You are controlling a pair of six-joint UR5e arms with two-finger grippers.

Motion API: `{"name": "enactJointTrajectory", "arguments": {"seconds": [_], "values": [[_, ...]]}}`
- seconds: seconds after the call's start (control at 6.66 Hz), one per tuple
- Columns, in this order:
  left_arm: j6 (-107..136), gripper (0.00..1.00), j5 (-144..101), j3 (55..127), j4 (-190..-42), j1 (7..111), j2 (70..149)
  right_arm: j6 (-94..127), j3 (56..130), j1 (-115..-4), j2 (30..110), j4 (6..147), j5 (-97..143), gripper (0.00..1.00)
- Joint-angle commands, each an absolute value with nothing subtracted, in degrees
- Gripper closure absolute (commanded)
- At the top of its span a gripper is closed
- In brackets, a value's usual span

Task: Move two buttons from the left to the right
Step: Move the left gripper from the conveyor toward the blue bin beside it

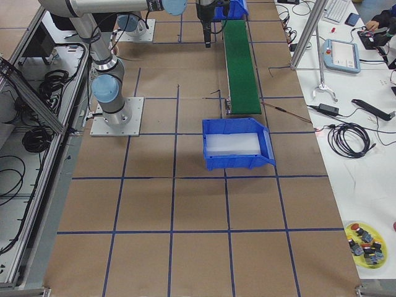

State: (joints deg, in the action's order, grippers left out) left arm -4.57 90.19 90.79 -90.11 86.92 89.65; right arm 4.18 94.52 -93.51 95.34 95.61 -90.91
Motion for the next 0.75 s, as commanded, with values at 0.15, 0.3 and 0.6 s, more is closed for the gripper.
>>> {"name": "enactJointTrajectory", "arguments": {"seconds": [0.15, 0.3, 0.6], "values": [[-4.74, 0.00, 90.26, 90.88, -90.18, 86.92, 89.47, 4.31, 95.01, -93.60, 95.36, 95.45, -90.62, 0.00], [-4.83, 0.00, 90.18, 90.97, -90.18, 86.92, 89.39, 4.31, 95.01, -93.60, 95.27, 95.45, -90.62, 0.00], [-6.14, 0.00, 90.26, 90.97, -90.26, 86.40, 89.12, 4.39, 95.10, -93.60, 95.27, 95.36, -90.62, 0.00]]}}
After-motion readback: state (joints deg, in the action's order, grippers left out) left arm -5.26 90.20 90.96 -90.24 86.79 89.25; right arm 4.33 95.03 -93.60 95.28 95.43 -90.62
